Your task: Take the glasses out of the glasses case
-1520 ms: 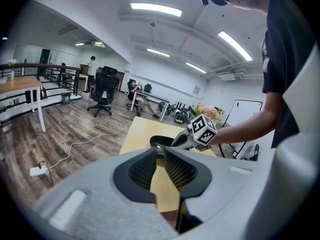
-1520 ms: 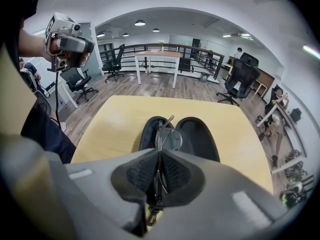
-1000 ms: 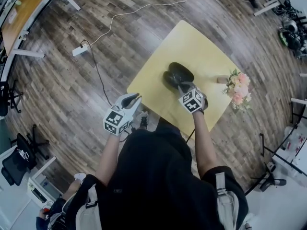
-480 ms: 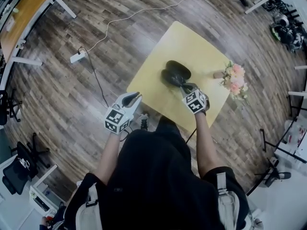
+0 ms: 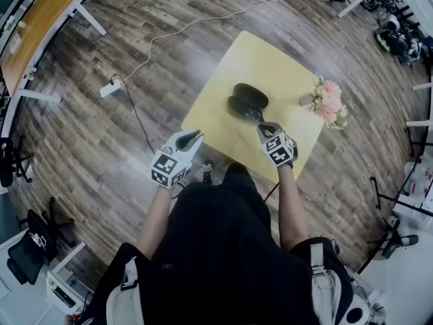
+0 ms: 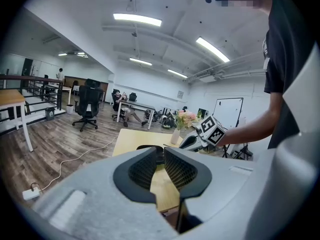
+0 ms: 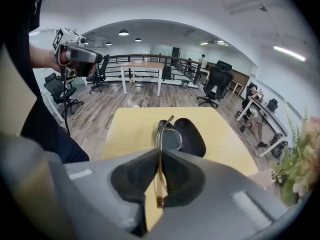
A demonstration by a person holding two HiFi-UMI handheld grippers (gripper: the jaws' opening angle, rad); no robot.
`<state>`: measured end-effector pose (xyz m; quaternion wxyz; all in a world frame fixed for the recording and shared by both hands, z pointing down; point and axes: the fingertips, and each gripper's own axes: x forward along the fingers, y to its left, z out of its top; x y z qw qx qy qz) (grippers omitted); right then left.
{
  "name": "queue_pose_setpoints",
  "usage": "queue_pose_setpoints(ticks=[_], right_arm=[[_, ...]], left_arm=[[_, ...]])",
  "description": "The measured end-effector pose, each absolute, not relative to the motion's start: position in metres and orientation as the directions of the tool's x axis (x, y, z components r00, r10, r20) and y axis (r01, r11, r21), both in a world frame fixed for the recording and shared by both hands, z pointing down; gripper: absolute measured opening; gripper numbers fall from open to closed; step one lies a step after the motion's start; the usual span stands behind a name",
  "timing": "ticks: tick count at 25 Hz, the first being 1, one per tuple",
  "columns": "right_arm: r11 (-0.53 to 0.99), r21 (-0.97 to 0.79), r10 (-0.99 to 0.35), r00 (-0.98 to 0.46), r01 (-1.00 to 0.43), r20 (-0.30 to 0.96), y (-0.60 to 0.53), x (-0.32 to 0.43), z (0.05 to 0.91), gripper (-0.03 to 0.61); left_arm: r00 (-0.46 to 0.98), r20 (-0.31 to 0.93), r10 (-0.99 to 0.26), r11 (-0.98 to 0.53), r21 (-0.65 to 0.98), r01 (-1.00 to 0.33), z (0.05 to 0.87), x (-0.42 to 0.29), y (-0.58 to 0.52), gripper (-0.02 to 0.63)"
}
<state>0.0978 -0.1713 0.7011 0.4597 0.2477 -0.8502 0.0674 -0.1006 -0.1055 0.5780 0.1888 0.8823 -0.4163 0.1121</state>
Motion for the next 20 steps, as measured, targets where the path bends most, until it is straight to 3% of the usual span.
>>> queue_pose_setpoints(ticks=[20], right_arm=[[0.840,0.186,-0.467,-0.504,-0.509,0.727,-0.086,0.085,0.662,0.021]], left_arm=[[0.691,0.350,-0.633,-0.667,0.208,-0.716,0.575,-0.097,-0.060,0.058]])
